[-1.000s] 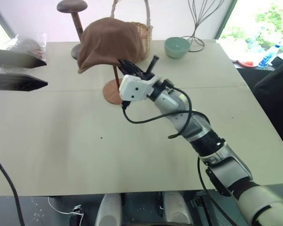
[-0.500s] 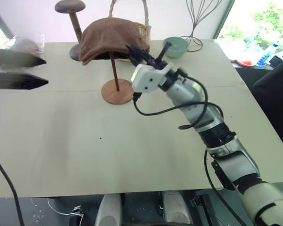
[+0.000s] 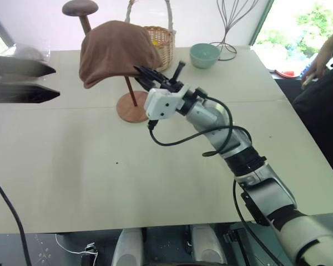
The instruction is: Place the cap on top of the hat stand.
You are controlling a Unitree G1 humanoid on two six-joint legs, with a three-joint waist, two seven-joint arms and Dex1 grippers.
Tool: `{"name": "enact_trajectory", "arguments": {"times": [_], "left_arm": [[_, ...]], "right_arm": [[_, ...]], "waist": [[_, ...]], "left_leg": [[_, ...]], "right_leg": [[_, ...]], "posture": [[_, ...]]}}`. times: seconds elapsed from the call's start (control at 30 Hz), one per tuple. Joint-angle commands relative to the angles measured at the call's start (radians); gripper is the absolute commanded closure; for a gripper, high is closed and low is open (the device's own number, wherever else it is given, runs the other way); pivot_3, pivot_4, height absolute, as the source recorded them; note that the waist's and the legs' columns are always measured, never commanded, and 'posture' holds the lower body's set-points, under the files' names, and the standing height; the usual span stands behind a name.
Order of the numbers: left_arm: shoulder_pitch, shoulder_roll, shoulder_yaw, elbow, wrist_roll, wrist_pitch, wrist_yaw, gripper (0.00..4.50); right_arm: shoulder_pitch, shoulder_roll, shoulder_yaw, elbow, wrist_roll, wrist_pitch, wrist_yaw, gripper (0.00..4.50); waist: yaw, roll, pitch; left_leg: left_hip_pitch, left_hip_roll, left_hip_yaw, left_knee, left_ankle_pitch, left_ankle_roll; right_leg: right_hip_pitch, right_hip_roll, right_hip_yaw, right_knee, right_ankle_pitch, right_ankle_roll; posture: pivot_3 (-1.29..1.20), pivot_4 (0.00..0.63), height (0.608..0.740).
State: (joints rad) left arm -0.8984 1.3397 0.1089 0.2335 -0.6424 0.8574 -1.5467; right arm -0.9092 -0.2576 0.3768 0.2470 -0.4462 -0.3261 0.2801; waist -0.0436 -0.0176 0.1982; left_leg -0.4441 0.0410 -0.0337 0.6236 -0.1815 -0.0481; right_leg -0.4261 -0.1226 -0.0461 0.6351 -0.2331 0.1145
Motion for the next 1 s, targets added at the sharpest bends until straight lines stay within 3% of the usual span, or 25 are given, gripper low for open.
{"name": "enact_trajectory", "arguments": {"times": [0.03,0.1,0.4,0.53,0.67,0.8,0.97,1.0], "left_arm": [[-0.027,0.000,0.030,-0.005,0.002,-0.013,0.006,0.00],[-0.029,-0.007,0.029,-0.005,0.003,-0.014,0.008,0.00],[-0.015,-0.039,0.038,0.007,0.004,-0.015,0.024,0.00],[0.016,-0.037,0.048,0.009,0.005,-0.024,0.025,0.00],[0.055,-0.012,0.076,0.021,0.005,-0.041,0.011,0.00],[0.103,0.023,0.115,0.020,-0.003,-0.040,-0.009,0.00],[0.178,0.085,0.174,0.050,0.009,-0.067,-0.044,0.00],[0.179,0.092,0.181,0.057,0.009,-0.071,-0.043,0.00]], "right_arm": [[-0.010,0.007,-0.015,-0.030,-0.013,0.038,0.007,1.92],[-0.003,0.000,-0.016,-0.043,-0.021,0.054,0.015,0.91],[0.125,-0.116,-0.085,-0.291,0.086,0.092,0.160,0.91],[0.242,-0.252,-0.199,-0.506,0.384,0.171,0.379,0.91],[0.260,-0.457,-0.390,-0.601,0.780,0.589,0.599,0.91],[0.168,-0.705,-0.550,-0.507,1.158,1.015,0.819,0.91],[-0.080,-0.860,-0.511,-0.162,1.153,1.139,1.007,0.91],[-0.107,-0.873,-0.497,-0.136,1.159,1.150,1.058,0.65]], "waist": [[0.001,0.000,0.000],[0.000,0.000,0.000],[0.001,0.000,0.000],[0.005,0.000,0.000],[0.008,0.000,0.000],[0.010,0.002,0.001],[0.000,0.004,0.003],[0.000,0.004,0.003]], "left_leg": [[0.000,0.001,0.000,0.000,0.000,0.000],[0.000,0.002,0.000,0.000,0.000,0.000],[0.001,0.006,0.001,0.000,0.000,0.000],[0.001,0.006,0.001,0.000,0.000,0.000],[0.001,0.006,0.002,0.001,0.000,0.000],[0.001,0.008,0.004,0.004,0.000,0.000],[0.002,0.009,0.007,0.001,0.000,-0.001],[0.002,0.009,0.007,0.000,0.000,-0.001]], "right_leg": [[0.000,0.001,0.000,0.000,0.000,0.000],[0.000,0.002,0.000,0.000,0.001,-0.001],[-0.001,0.005,0.000,0.000,0.001,-0.002],[0.000,0.005,0.000,0.000,0.001,-0.002],[0.000,0.005,0.001,-0.001,0.002,-0.005],[0.000,0.005,0.001,-0.001,0.003,-0.008],[-0.003,0.005,0.002,-0.003,0.003,-0.010],[-0.003,0.005,0.002,-0.004,0.003,-0.010]], "posture": [[0.00,0.150,0.728],[0.00,0.150,0.728],[0.00,0.150,0.728],[0.00,0.150,0.728],[0.00,0.150,0.728],[0.00,0.150,0.728],[0.00,0.150,0.728],[0.00,0.150,0.728]]}}
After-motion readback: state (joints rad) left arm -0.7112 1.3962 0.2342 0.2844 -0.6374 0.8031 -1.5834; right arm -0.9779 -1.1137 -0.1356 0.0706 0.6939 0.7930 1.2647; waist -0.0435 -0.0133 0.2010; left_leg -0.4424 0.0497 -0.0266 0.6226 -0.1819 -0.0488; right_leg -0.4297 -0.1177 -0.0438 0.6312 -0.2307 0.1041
